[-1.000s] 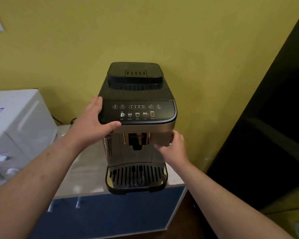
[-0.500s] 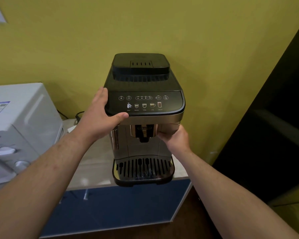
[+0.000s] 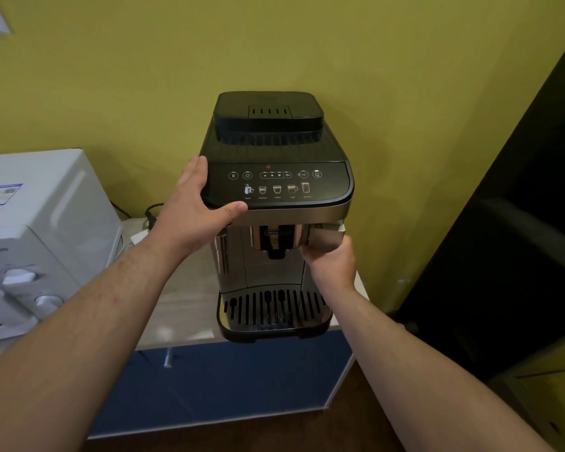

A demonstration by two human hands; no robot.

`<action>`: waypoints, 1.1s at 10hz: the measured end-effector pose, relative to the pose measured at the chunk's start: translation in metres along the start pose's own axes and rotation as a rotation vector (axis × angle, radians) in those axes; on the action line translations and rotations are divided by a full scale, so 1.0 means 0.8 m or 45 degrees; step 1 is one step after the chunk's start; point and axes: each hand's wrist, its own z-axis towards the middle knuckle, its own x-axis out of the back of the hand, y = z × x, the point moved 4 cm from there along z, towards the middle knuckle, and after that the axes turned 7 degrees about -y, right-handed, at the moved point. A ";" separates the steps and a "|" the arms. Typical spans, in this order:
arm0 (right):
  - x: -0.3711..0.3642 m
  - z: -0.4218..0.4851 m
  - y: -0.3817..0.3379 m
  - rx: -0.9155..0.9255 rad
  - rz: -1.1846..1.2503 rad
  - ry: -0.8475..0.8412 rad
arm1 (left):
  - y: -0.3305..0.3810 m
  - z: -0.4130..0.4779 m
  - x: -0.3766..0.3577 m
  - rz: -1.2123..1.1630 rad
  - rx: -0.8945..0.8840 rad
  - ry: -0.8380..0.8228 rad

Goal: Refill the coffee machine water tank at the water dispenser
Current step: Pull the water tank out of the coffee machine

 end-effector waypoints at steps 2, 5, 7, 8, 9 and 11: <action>0.004 -0.008 0.001 -0.026 -0.044 0.032 | 0.000 0.000 0.000 -0.014 -0.006 0.016; 0.014 -0.039 0.000 -0.083 -0.081 0.041 | -0.003 0.001 0.000 -0.050 0.011 0.024; 0.019 -0.054 -0.003 -0.096 -0.072 0.036 | 0.000 0.001 0.002 -0.074 0.021 0.010; 0.022 -0.062 -0.002 -0.099 -0.075 0.040 | 0.001 0.000 0.002 -0.082 0.021 0.006; 0.024 -0.069 -0.003 -0.113 -0.068 0.020 | 0.002 -0.001 0.002 -0.083 0.019 0.004; 0.028 -0.083 -0.001 -0.113 -0.060 0.054 | 0.001 0.000 0.003 -0.081 0.013 0.001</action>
